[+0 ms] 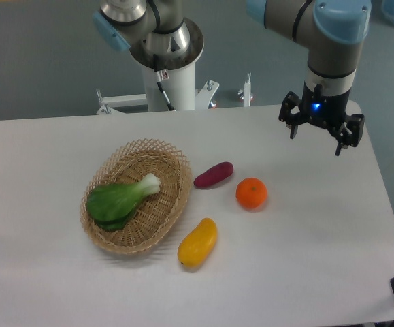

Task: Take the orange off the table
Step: 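Move the open gripper over the orange and lower toward it, then lower the gripper around the orange and close the fingers on it, then lift the grasped orange up off the table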

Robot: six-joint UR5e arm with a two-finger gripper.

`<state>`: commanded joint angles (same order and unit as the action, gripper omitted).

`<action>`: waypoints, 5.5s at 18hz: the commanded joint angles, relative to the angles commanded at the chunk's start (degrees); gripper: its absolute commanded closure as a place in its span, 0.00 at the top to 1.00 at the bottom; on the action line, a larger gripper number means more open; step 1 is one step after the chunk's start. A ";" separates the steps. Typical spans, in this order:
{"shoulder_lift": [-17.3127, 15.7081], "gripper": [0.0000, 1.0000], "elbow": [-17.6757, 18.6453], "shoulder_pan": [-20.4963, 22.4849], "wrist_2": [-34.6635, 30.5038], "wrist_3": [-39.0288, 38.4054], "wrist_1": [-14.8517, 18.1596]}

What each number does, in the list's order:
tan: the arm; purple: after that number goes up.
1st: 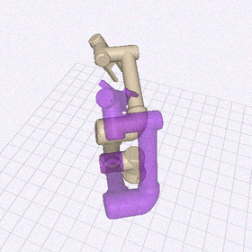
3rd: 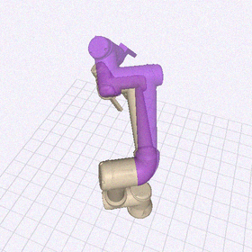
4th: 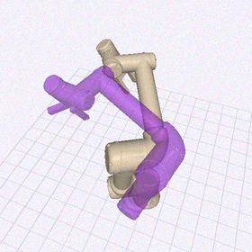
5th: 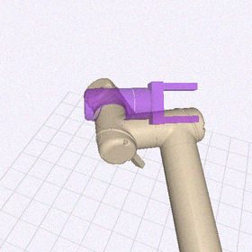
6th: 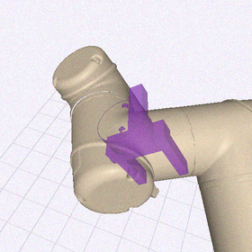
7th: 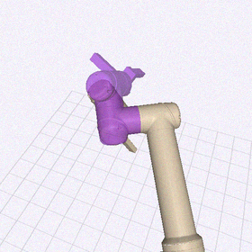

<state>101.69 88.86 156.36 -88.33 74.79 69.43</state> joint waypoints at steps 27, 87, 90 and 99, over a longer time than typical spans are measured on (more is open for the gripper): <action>10.02 1.00 6.94 -5.36 1.14 -20.39 -11.34; 10.20 0.72 12.14 -5.28 2.29 -18.46 -18.20; 8.10 0.72 9.32 -4.31 5.87 -18.63 -17.67; 5.19 0.72 -0.08 -3.78 17.05 -23.81 -17.58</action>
<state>106.88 88.78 152.58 -71.29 50.98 51.86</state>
